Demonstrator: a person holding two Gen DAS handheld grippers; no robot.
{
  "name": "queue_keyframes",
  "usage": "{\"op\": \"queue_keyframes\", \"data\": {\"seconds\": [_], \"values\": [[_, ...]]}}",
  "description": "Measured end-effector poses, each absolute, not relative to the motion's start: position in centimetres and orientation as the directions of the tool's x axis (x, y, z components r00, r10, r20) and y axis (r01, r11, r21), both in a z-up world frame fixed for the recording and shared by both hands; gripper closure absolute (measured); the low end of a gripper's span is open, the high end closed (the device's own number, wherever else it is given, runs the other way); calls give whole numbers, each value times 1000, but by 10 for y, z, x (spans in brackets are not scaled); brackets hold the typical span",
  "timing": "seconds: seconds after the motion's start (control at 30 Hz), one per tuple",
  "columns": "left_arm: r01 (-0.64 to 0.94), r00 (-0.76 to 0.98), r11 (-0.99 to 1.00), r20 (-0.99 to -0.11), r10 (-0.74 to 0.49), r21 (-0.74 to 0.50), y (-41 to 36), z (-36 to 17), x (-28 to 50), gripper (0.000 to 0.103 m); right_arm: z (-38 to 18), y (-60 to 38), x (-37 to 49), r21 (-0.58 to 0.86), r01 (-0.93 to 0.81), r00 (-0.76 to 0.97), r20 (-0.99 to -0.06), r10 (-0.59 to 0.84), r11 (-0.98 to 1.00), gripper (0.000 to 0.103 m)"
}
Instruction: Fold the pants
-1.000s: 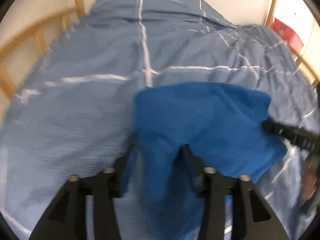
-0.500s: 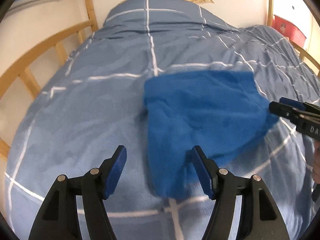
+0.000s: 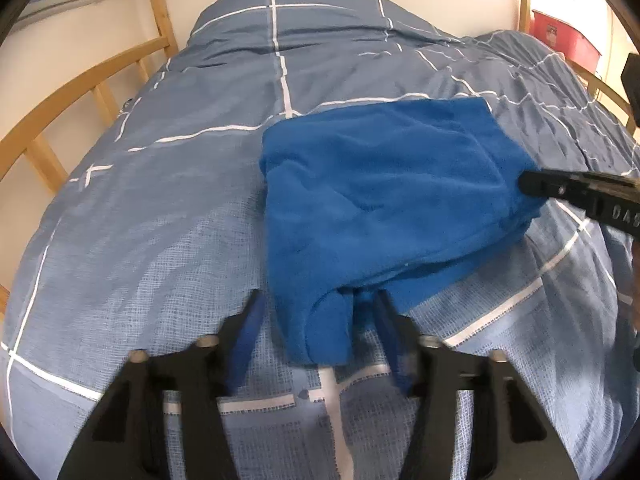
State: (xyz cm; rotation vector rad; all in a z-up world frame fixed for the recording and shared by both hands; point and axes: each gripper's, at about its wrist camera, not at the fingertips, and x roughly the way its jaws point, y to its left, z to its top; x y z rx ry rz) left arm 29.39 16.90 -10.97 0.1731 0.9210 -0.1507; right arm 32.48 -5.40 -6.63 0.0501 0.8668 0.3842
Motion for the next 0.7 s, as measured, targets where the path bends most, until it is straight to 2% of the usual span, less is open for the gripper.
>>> {"op": "queue_keyframes", "data": {"seconds": [0.03,0.07,0.27,0.4,0.5,0.57,0.63,0.7], "values": [[203,602,974,-797,-42,102,167,-110,293,71,-64,-56,324,202,-305,590,-727,351,931,93],[202,611,972,-792,-27,122,166,-110,292,75,-62,-59,322,207,-291,602,-719,346,934,93],[211,606,967,-795,-17,141,165,-115,289,81,-68,-73,328,225,-218,600,-737,313,949,94],[219,598,961,-801,5,170,161,-120,288,81,-76,-73,329,204,-207,592,-752,289,957,95],[215,589,963,-808,6,163,162,-117,287,73,-77,-72,328,196,-214,589,-756,286,957,93],[209,589,964,-808,12,166,161,-111,280,66,-74,-75,326,207,-212,590,-752,294,955,88],[206,613,965,-790,2,163,157,-98,268,51,-66,-77,319,195,-202,604,-747,278,960,63],[204,652,964,-758,-6,168,152,-81,251,46,-53,-78,304,140,-195,643,-729,234,971,58]]}}
